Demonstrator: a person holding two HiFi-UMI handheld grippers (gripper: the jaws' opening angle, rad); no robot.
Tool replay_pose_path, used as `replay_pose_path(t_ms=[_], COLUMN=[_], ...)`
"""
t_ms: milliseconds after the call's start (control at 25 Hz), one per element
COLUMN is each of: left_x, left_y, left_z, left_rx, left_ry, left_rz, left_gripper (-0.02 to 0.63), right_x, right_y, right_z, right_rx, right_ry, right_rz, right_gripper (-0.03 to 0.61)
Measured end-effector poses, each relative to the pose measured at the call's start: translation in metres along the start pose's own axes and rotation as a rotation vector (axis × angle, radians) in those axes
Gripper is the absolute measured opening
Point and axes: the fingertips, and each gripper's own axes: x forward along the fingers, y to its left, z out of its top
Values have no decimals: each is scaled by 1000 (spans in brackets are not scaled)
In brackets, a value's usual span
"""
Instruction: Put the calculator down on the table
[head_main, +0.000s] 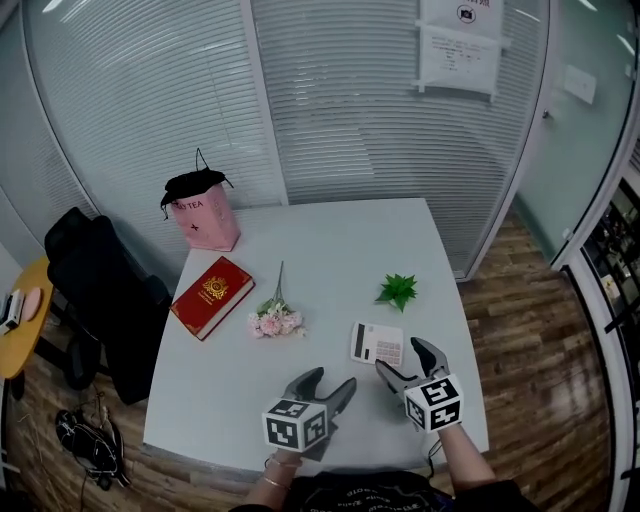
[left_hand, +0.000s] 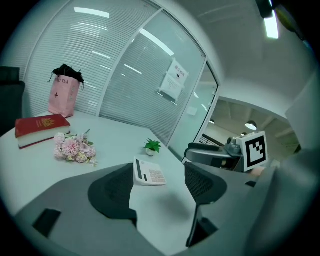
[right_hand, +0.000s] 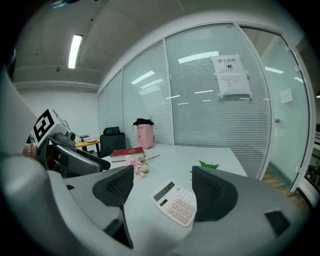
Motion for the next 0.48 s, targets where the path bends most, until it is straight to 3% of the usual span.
replay_pose_path(t_ms=[120, 320, 480], left_x=[-26, -54, -67], left_y=[-7, -7, -11], left_z=[-8, -40, -62], left_rx=[-18, 56, 70], left_ry=[-38, -31, -37], left_rz=[-7, 37, 44], left_gripper=[327, 325, 327], right_x=[-16, -45, -61], right_y=[19, 36, 51], right_z=[-7, -22, -42], right_rx=[20, 38, 15], right_ry=[-16, -26, -7], right_rz=[12, -21, -45], right_gripper=[373, 367, 364])
